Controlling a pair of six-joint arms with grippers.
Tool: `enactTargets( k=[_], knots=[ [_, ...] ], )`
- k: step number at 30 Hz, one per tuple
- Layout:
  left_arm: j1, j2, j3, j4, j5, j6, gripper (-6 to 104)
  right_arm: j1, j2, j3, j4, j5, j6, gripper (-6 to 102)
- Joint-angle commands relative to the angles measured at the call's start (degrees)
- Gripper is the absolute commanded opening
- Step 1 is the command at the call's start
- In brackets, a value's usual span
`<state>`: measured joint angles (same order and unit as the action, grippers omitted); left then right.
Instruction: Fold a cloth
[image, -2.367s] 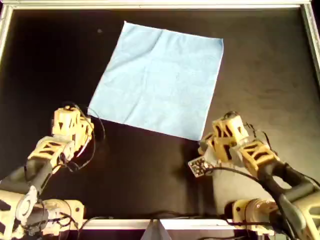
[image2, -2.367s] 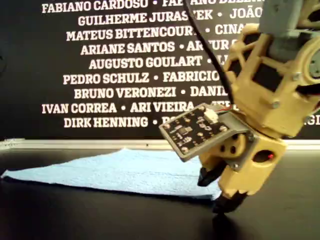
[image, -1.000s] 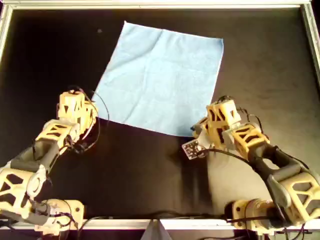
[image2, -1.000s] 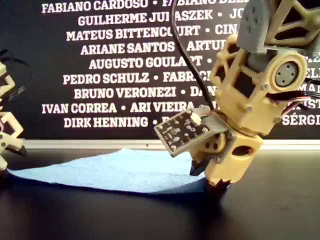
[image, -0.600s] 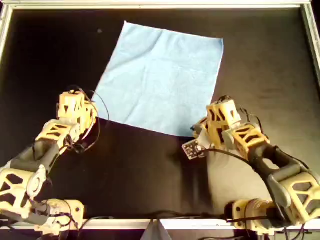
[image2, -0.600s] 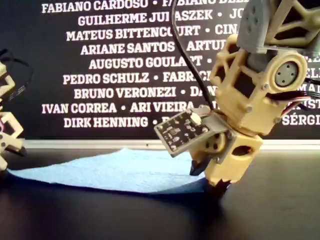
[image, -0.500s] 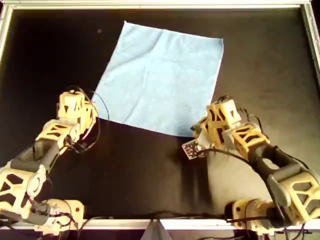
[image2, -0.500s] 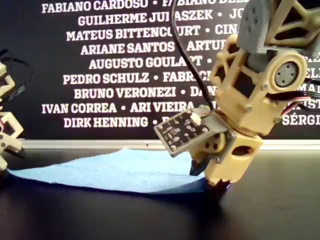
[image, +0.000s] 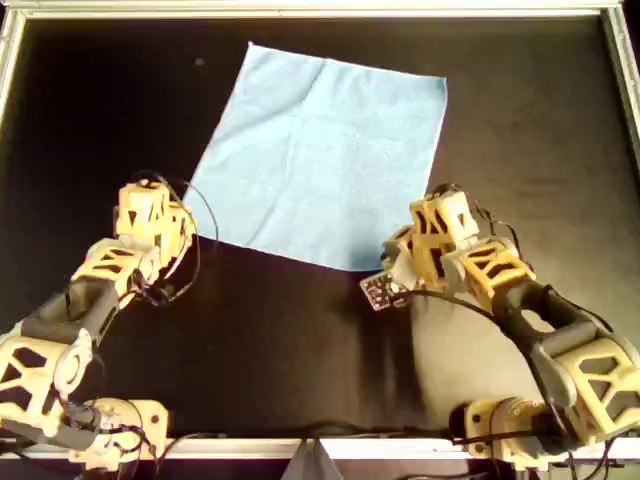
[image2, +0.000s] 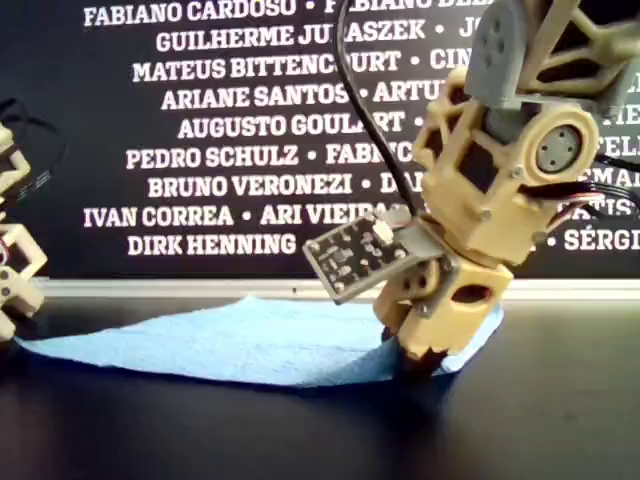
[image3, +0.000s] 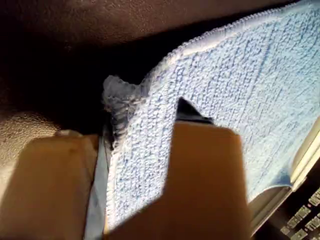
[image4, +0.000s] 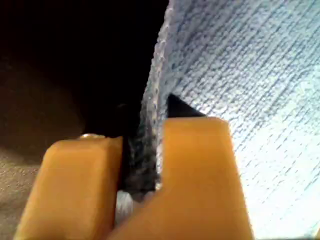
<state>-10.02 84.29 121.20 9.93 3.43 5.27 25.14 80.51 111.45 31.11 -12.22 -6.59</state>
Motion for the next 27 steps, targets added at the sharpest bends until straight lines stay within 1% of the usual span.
enactTargets(
  k=[1,4,7,9,10,21,24,27],
  knots=[
    [0.0,1.0,-1.2,0.4,0.4,-0.4,32,-0.4,1.1,-3.9,-0.2,-0.6,-0.26,5],
    [0.0,1.1,-1.8,0.4,0.4,-0.8,22,-0.4,1.1,-3.9,-0.2,-0.6,-0.26,-2],
    [0.0,1.1,-3.0,0.4,0.4,-0.9,9,-0.4,1.1,-3.5,-0.2,-0.6,-0.26,-2],
    [0.0,1.1,-3.5,0.4,0.5,-0.9,0,-0.4,1.1,-3.3,-0.2,0.2,-0.26,-2],
    [0.0,1.1,-3.6,0.4,0.5,-0.9,-2,-0.4,1.1,-3.3,-0.2,0.3,-0.26,-2],
    [0.0,1.8,-2.4,0.5,0.4,-0.9,-2,-0.6,2.3,-2.1,-0.1,0.3,-0.26,-2],
    [0.0,4.1,-1.2,0.6,0.4,-0.9,-2,-0.7,2.3,-2.0,0.6,0.4,-0.26,-2],
    [0.0,9.5,3.9,0.6,0.4,-0.9,-2,-0.7,2.5,-0.9,0.9,0.4,-0.26,-2]
  ],
)
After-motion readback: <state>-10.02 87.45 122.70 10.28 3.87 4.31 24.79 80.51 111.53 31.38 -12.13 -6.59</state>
